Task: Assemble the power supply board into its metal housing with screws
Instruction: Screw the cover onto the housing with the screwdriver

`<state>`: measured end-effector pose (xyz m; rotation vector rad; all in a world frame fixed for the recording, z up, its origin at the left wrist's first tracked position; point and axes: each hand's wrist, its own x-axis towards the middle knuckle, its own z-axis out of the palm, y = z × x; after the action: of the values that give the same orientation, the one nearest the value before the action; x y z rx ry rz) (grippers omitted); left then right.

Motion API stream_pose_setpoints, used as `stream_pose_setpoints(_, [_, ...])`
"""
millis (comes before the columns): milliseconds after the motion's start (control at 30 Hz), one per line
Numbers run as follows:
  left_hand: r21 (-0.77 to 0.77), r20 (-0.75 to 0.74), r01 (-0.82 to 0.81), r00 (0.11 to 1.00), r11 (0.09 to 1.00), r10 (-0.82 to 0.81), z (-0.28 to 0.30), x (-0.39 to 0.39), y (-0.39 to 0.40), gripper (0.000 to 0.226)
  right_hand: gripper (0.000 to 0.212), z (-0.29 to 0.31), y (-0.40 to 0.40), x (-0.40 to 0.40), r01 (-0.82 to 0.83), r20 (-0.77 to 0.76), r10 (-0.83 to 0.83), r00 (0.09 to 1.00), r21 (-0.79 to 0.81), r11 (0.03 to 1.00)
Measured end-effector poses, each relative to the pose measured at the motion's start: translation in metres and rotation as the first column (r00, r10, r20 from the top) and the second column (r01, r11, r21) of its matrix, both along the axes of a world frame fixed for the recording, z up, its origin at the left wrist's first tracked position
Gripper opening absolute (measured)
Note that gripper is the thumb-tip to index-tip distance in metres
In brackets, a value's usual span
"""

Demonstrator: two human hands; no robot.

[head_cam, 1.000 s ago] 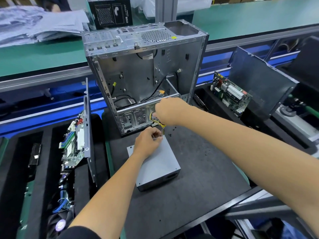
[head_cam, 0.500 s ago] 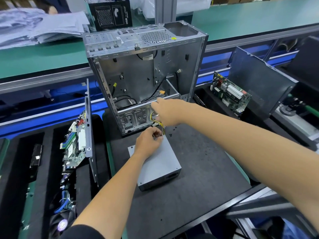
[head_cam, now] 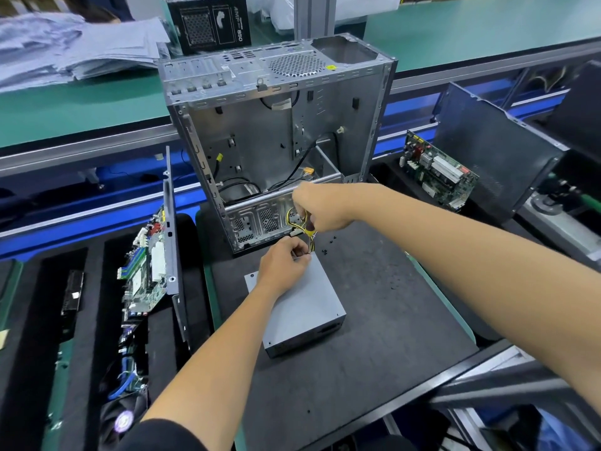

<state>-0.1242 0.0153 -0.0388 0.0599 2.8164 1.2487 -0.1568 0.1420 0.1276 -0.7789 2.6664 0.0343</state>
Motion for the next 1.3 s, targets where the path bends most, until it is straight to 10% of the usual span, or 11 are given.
stream_pose_setpoints(233, [0.003,0.016,-0.006,1.0,1.0,0.006,0.002,0.001,0.0,0.008,0.023,-0.008,-0.007,0.003,-0.106,-0.274,0.156,0.949,0.189,0.976])
stream_pose_setpoints(467, [0.008,0.023,-0.011,1.0,1.0,0.011,0.002,0.001,0.001,0.008,0.007,-0.006,-0.001,-0.001,-0.063,-0.15,0.077,0.986,0.094,0.994])
stream_pose_setpoints(667, [0.003,0.008,-0.015,1.0,1.0,0.015,0.003,0.001,0.002,0.011,0.036,-0.009,-0.001,-0.005,0.041,-0.247,-0.018,0.969,0.088,0.995])
stream_pose_setpoints(867, [0.005,0.001,-0.01,1.0,1.0,0.01,0.003,0.003,0.001,0.011,0.013,-0.003,0.001,0.001,-0.002,0.023,0.002,1.0,-0.031,1.0])
stream_pose_setpoints(1133, [0.002,0.03,-0.018,0.999,1.0,0.018,0.004,0.003,0.001,0.009,0.024,-0.009,-0.003,0.006,-0.146,-0.294,0.203,0.934,0.203,0.968])
stream_pose_setpoints(1300, [0.006,0.037,-0.033,0.999,0.999,0.033,0.004,0.003,0.002,0.015,0.017,-0.006,-0.002,0.006,-0.158,-0.136,0.175,0.975,0.126,0.979])
